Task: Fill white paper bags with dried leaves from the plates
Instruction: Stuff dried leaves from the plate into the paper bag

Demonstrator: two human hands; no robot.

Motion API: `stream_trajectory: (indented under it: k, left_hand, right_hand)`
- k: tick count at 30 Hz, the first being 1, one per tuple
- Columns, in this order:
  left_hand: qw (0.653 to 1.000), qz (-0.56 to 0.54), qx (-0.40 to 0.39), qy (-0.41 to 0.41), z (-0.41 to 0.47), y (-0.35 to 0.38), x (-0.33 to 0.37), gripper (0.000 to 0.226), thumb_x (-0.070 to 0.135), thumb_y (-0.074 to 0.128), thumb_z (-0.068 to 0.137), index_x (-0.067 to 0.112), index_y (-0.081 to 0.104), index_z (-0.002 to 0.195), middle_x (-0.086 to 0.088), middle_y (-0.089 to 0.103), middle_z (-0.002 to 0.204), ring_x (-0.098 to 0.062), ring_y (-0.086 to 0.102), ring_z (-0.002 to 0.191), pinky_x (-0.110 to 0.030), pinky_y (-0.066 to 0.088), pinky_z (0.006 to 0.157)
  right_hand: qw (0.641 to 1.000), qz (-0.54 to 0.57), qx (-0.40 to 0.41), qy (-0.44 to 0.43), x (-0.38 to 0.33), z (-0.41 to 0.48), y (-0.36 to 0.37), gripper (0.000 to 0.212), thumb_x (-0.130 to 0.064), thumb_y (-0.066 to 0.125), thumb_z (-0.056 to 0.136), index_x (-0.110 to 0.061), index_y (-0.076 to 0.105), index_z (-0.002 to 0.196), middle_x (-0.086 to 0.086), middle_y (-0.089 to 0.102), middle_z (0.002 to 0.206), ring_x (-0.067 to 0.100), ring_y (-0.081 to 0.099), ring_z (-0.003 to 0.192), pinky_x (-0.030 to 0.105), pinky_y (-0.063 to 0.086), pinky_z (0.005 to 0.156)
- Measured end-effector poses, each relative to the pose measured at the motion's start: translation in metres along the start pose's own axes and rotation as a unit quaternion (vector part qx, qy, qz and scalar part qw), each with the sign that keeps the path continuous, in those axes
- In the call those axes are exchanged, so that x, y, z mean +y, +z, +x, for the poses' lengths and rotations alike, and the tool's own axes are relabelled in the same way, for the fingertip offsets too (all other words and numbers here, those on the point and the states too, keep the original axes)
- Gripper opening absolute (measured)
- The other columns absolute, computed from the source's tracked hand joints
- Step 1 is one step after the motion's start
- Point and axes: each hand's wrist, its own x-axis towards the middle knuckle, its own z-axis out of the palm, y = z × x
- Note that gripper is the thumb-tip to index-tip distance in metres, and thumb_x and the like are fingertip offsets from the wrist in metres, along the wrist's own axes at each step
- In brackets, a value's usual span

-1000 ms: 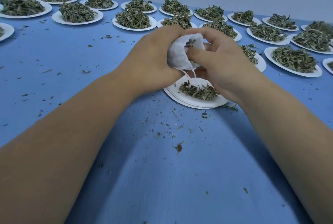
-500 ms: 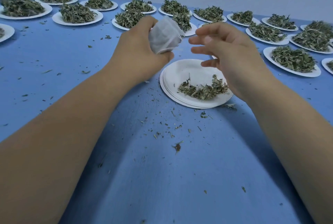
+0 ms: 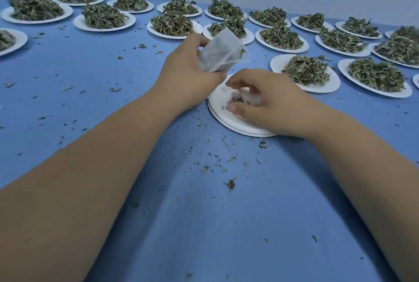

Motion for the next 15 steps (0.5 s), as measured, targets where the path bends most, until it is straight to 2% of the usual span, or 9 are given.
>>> stream_trajectory:
  k: [3,4,6,7,9,11,12,13,15]
  left_hand:
    - [0.999,0.026,-0.019,0.006,-0.001,0.005,0.0,0.037,0.039,0.076,0.081,0.028,0.055,0.11,0.016,0.061,0.093,0.006,0.056,0.079,-0.012,0.036,0.054]
    - [0.999,0.034,-0.019,0.009,-0.001,0.006,-0.001,0.036,0.039,0.074,0.083,0.026,0.055,0.111,0.015,0.061,0.094,0.004,0.055,0.08,-0.012,0.036,0.055]
    - [0.999,0.05,-0.013,0.016,-0.001,0.006,-0.002,0.035,0.037,0.071,0.084,0.025,0.055,0.112,0.012,0.061,0.096,-0.001,0.054,0.08,-0.013,0.038,0.057]
    - [0.998,0.059,-0.009,0.02,-0.002,0.007,-0.002,0.034,0.036,0.071,0.085,0.024,0.055,0.113,0.011,0.062,0.096,-0.005,0.055,0.08,-0.014,0.04,0.059]
    - [0.997,0.076,-0.006,0.025,-0.002,0.009,-0.002,0.034,0.035,0.07,0.085,0.023,0.054,0.112,0.009,0.062,0.097,-0.014,0.056,0.084,-0.018,0.04,0.063]
    - [0.995,0.092,-0.009,0.024,-0.002,0.011,-0.002,0.033,0.033,0.069,0.085,0.022,0.054,0.112,0.007,0.061,0.097,-0.018,0.055,0.087,-0.025,0.04,0.061]
    - [0.995,0.096,-0.01,0.021,-0.002,0.011,-0.002,0.032,0.032,0.068,0.085,0.022,0.054,0.112,0.007,0.06,0.097,-0.019,0.055,0.089,-0.029,0.039,0.062]
    - [0.995,0.097,-0.01,0.019,-0.002,0.011,-0.003,0.031,0.032,0.067,0.085,0.022,0.054,0.112,0.007,0.06,0.096,-0.019,0.055,0.089,-0.03,0.039,0.063]
    - [0.995,0.093,-0.009,0.016,-0.002,0.011,-0.003,0.031,0.03,0.067,0.084,0.022,0.054,0.111,0.008,0.06,0.095,-0.019,0.054,0.088,-0.03,0.041,0.064]
  right_hand:
    - [0.997,0.032,0.068,-0.008,-0.001,0.0,0.0,0.024,-0.02,0.071,0.094,-0.024,0.071,0.117,-0.018,0.065,0.108,-0.017,0.052,0.091,0.0,0.036,0.086]
    - [0.995,0.032,0.092,-0.004,0.0,-0.002,-0.003,0.022,-0.023,0.069,0.095,-0.026,0.072,0.116,-0.02,0.065,0.108,-0.017,0.051,0.093,0.0,0.037,0.088]
    - [0.995,0.006,0.096,0.02,0.001,-0.005,-0.012,0.028,-0.045,0.063,0.097,-0.033,0.066,0.122,-0.02,0.062,0.115,-0.011,0.051,0.092,0.005,0.038,0.085]
    - [0.997,-0.014,0.061,0.048,0.002,-0.008,-0.015,0.041,-0.06,0.056,0.095,-0.037,0.06,0.128,-0.019,0.059,0.123,-0.008,0.052,0.093,0.012,0.039,0.085]
    - [0.992,-0.041,-0.055,0.101,-0.001,-0.014,-0.013,0.068,-0.078,0.041,0.09,-0.039,0.041,0.146,-0.011,0.048,0.146,0.008,0.05,0.12,0.032,0.039,0.1]
    - [0.985,-0.069,-0.123,0.097,-0.006,-0.015,-0.002,0.079,-0.077,0.032,0.091,-0.033,0.026,0.156,-0.005,0.031,0.161,0.016,0.03,0.146,0.043,0.023,0.12]
    - [0.987,-0.067,-0.121,0.087,-0.009,-0.014,0.003,0.076,-0.072,0.032,0.095,-0.03,0.024,0.157,-0.004,0.03,0.162,0.017,0.026,0.148,0.041,0.018,0.121]
    - [0.99,-0.053,-0.107,0.078,-0.012,-0.013,0.006,0.07,-0.067,0.034,0.098,-0.028,0.027,0.156,-0.002,0.034,0.159,0.018,0.032,0.145,0.037,0.023,0.117]
    - [0.996,-0.021,-0.063,0.053,-0.015,-0.01,0.009,0.05,-0.054,0.043,0.103,-0.028,0.044,0.146,-0.005,0.056,0.135,0.015,0.055,0.115,0.025,0.038,0.093]
